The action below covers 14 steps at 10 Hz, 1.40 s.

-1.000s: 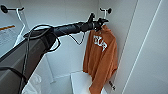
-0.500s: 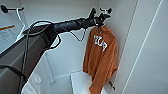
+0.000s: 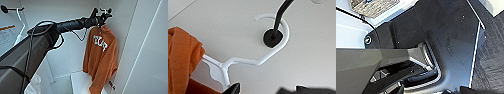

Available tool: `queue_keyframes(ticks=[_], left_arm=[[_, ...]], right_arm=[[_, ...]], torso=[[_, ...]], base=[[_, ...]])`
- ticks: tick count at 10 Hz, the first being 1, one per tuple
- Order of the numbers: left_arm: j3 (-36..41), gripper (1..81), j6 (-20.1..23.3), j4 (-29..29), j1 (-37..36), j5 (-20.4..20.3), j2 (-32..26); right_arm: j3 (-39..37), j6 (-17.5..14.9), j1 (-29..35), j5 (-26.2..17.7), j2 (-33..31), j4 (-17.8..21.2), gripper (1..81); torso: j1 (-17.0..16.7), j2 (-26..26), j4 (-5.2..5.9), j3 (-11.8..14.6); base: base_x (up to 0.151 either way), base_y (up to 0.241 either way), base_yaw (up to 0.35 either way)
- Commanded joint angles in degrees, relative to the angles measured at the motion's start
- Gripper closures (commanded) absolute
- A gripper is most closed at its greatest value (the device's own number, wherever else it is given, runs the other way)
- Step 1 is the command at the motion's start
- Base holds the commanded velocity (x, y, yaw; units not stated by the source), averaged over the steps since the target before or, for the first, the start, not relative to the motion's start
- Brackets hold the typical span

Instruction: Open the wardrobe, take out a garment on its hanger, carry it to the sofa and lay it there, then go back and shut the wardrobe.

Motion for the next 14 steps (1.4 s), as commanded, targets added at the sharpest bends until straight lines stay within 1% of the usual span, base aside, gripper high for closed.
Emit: queue_keyframes(ticks=[1,4,6,11,14], left_arm=[[1.4,1.0,-0.1,1.3,-10.2,0.3,-2.6],[5.6,1.0,-0.2,1.3,-10.0,0.3,-6.6],[6.0,1.0,-0.2,1.3,-9.5,0.5,-6.9],[3.0,1.0,-0.2,1.5,-8.4,0.4,-2.6],[-2.0,1.0,-0.1,3.3,-7.9,0.0,1.4]], right_arm=[[0.2,-0.2,1.7,-2.5,0.6,-0.1,1.0],[0.0,-0.3,1.7,-2.5,1.0,-0.2,1.0],[0.0,-0.3,1.7,-2.5,1.2,-0.3,1.0],[0.0,-0.3,1.6,-2.5,1.0,-0.2,1.0],[0.0,-0.3,1.5,-2.5,0.8,-0.2,1.0]], torso=[[0.0,0.0,0.00,0.0],[0.0,0.0,0.00,0.0],[0.0,0.0,0.00,0.0],[0.0,0.0,0.00,0.0],[0.0,0.0,0.00,0.0]], base=[[0.000,0.000,0.000],[0.000,0.000,0.000],[0.000,0.000,0.000],[0.000,0.000,0.000],[0.000,0.000,0.000]])
